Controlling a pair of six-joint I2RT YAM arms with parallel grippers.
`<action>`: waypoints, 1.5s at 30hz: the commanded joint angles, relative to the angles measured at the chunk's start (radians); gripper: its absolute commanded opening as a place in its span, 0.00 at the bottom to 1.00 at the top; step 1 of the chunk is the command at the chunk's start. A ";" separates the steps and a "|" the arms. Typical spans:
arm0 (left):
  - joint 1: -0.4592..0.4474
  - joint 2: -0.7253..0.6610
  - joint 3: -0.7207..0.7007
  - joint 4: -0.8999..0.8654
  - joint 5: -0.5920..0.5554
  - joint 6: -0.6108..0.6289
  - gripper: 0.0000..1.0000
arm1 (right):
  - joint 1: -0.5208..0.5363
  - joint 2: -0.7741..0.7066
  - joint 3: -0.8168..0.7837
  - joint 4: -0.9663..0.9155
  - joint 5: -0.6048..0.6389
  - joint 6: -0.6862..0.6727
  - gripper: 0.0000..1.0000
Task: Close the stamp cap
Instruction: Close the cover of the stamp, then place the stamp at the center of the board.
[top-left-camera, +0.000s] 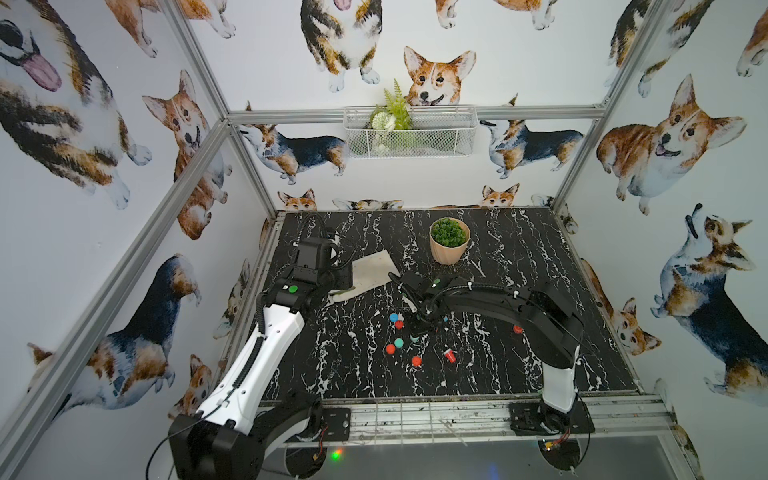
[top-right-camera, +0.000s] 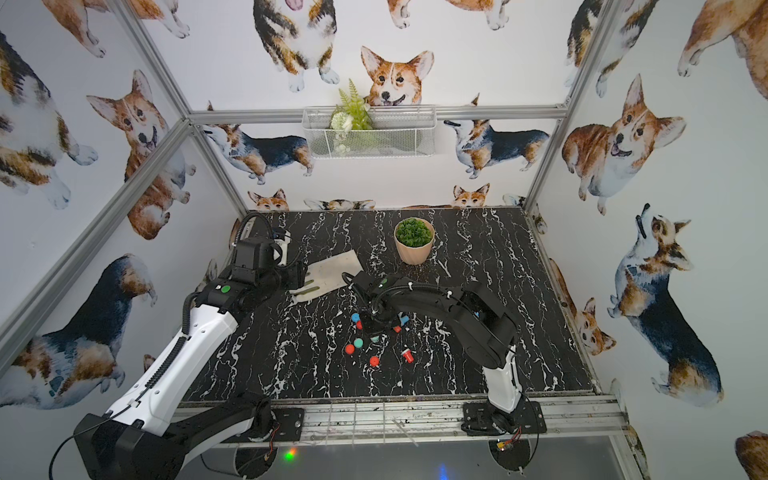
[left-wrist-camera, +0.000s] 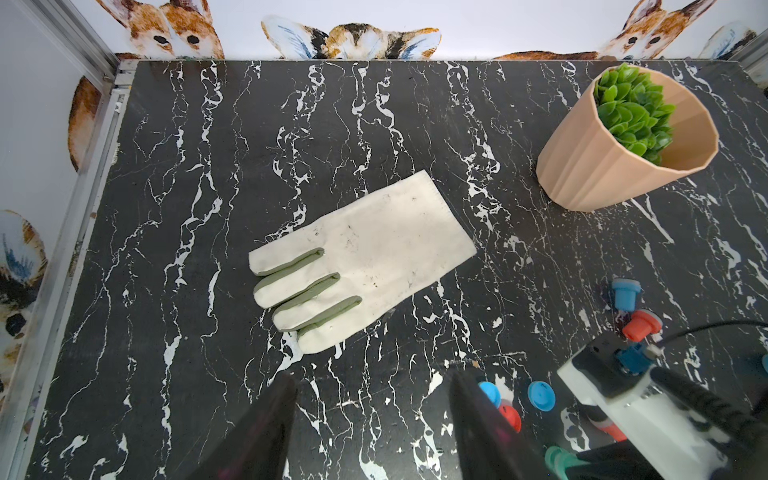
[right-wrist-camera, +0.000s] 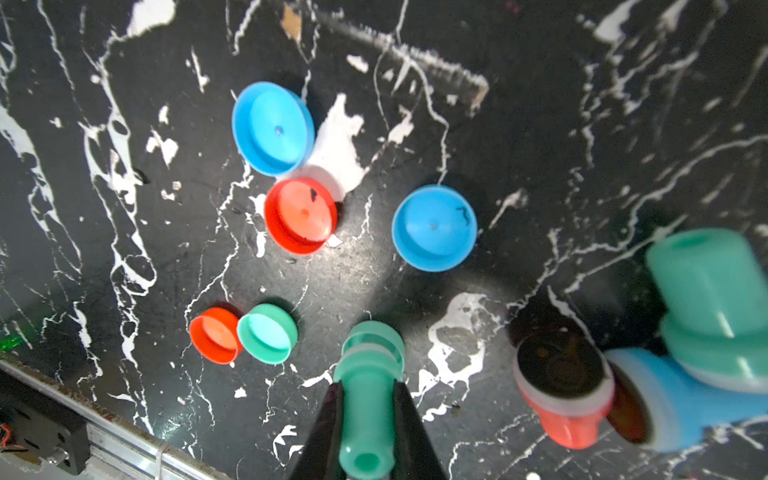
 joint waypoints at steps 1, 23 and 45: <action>0.001 0.001 0.001 0.014 -0.003 0.004 0.62 | 0.003 0.007 0.003 0.006 0.020 0.003 0.00; 0.001 0.007 0.003 0.009 -0.003 0.005 0.62 | 0.032 0.065 -0.021 -0.111 0.177 -0.088 0.00; 0.001 0.015 0.006 0.003 -0.001 0.006 0.62 | 0.110 0.280 -0.040 -0.126 0.144 -0.127 0.00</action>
